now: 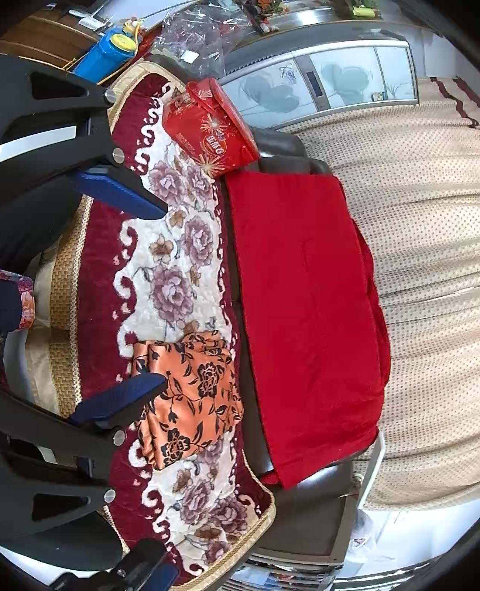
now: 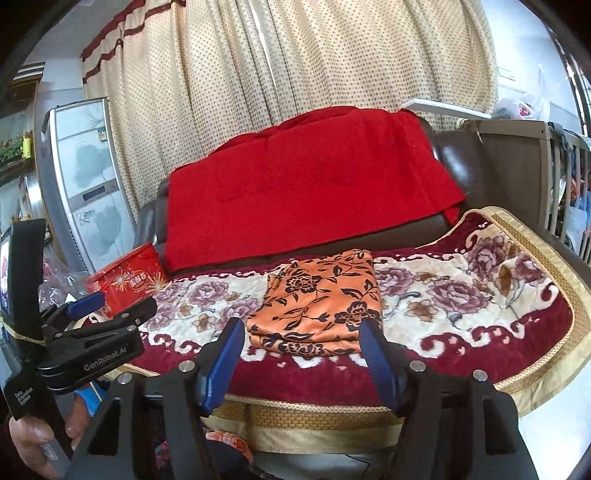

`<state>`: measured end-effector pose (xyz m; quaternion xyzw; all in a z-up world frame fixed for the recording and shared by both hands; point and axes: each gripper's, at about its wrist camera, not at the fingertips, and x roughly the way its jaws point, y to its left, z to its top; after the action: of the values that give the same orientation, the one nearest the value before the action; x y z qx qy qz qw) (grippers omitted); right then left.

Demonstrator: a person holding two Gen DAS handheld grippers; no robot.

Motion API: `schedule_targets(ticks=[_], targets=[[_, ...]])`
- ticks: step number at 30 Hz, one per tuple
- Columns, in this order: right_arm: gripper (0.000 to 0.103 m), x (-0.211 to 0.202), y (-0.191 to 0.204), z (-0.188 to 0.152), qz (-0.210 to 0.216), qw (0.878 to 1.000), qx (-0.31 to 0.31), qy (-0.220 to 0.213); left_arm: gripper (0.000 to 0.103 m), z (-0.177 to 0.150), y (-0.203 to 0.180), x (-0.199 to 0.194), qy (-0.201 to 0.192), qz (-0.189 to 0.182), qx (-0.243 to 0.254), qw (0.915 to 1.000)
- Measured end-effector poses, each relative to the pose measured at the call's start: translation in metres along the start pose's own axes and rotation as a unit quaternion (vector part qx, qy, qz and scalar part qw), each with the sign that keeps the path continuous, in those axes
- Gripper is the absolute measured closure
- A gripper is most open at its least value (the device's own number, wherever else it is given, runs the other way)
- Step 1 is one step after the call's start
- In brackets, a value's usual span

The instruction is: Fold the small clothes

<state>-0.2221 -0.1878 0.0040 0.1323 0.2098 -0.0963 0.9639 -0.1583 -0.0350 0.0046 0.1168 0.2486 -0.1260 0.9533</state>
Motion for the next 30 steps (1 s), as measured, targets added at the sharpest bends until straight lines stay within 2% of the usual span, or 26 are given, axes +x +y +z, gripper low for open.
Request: schedule_targets(ticks=[8,30], targets=[[0.035,0.007,0.004,-0.001,-0.001,1.0,0.016,0.006,0.017,0.001,0.003,-0.003,-0.006,-0.001,-0.006,1.0],[0.035,0.009,0.012,0.001,-0.017,1.0,0.009,0.002,0.017,0.001,-0.002,-0.006,-0.005,-0.009,-0.001,1.0]])
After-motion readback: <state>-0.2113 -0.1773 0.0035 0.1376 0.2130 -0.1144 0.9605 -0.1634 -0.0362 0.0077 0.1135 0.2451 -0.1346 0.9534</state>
